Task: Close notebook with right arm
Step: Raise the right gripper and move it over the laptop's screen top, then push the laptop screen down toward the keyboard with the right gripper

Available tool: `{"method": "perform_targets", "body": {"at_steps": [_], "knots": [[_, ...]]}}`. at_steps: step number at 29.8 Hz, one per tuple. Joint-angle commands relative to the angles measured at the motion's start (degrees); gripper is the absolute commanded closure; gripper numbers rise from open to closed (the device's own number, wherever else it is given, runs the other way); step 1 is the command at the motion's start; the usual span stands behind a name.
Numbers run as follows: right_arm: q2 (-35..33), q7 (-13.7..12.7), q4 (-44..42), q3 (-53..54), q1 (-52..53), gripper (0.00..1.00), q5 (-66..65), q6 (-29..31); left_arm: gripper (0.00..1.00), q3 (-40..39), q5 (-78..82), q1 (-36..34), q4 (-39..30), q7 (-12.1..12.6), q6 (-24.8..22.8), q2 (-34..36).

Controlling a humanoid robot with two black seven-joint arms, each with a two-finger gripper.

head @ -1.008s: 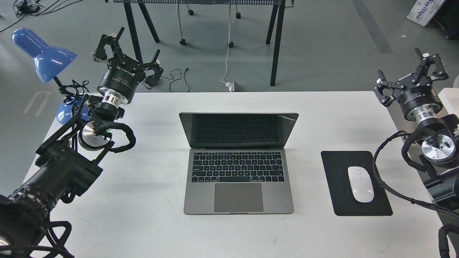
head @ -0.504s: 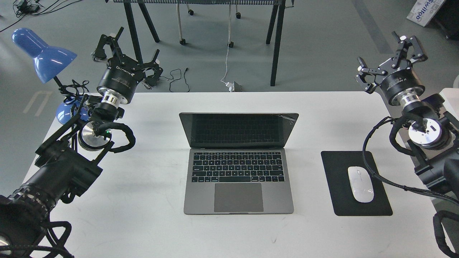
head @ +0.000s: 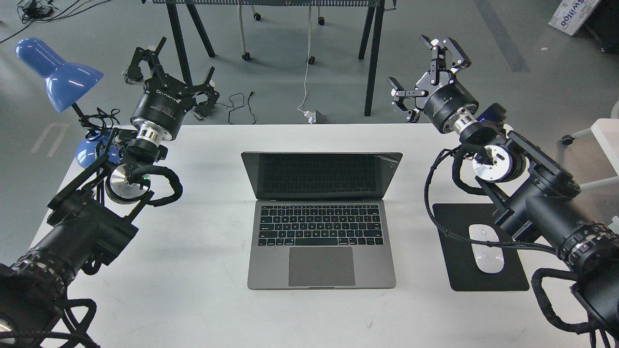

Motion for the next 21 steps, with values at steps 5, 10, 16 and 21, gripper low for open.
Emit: {"method": "perform_targets", "body": {"at_steps": [5,10,16,21], "knots": [[-3.2,-0.5,9.4,-3.7,-5.4,0.0,0.0,0.0,0.0,0.1,0.1,0.1,0.0,0.1,-0.7,-0.1],[-6.6,-0.5,12.7,-3.7,-8.9,0.0,0.0,0.4,0.0,0.1,0.1,0.1,0.0,0.1,-0.8,0.0],[-8.8,-0.6,15.7,-4.0,-11.2,0.0,-0.7,0.7,0.0,0.1,0.1,0.1,0.0,0.1,-0.8,0.0],[-9.9,-0.9,18.1,-7.4,-12.2,0.0,-0.8,0.7,0.0,0.1,0.1,0.1,0.0,0.1,-0.8,0.0]]}}
